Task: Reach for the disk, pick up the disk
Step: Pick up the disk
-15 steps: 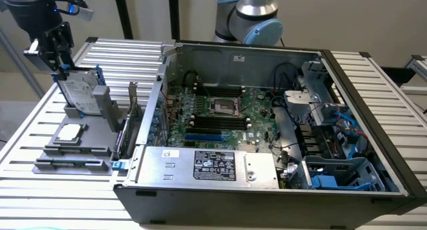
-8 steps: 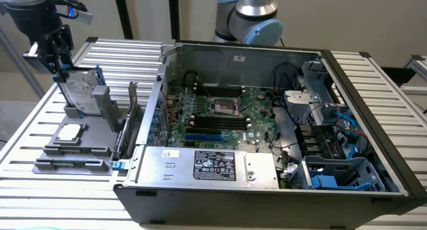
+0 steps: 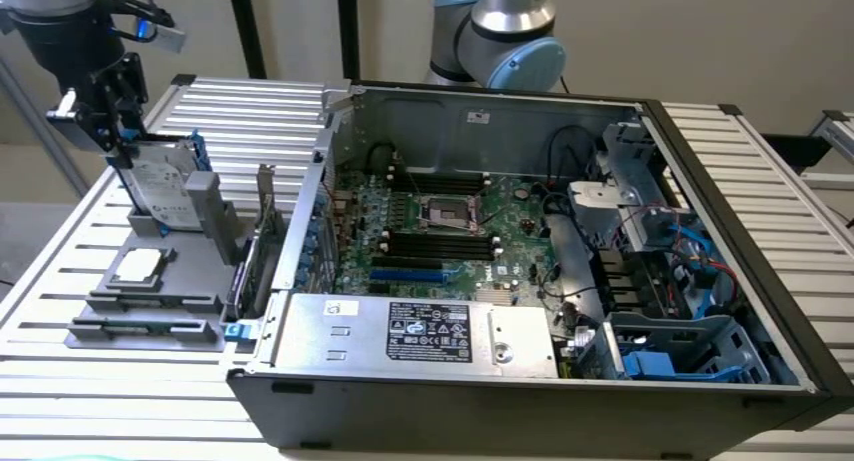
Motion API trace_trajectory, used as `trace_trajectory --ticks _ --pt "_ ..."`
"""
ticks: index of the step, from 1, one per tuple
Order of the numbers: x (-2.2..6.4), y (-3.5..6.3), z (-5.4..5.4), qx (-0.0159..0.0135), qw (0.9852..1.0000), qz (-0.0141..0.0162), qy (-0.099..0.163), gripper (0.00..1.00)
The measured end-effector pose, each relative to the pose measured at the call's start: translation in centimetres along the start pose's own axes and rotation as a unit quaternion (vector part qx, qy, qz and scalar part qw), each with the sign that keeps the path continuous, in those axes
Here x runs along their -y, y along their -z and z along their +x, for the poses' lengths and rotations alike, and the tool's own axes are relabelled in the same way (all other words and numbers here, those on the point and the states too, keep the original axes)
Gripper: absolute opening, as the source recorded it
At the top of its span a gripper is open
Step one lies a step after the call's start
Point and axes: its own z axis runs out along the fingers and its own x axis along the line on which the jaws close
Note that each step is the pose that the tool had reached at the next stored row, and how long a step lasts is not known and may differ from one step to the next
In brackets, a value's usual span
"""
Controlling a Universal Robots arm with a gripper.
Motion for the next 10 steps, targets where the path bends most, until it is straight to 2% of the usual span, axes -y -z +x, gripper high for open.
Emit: trace_trajectory --ticks 10 --pt "0.01 -0.54 0.0 -0.0001 1.0 -0.0002 0.0 0.54"
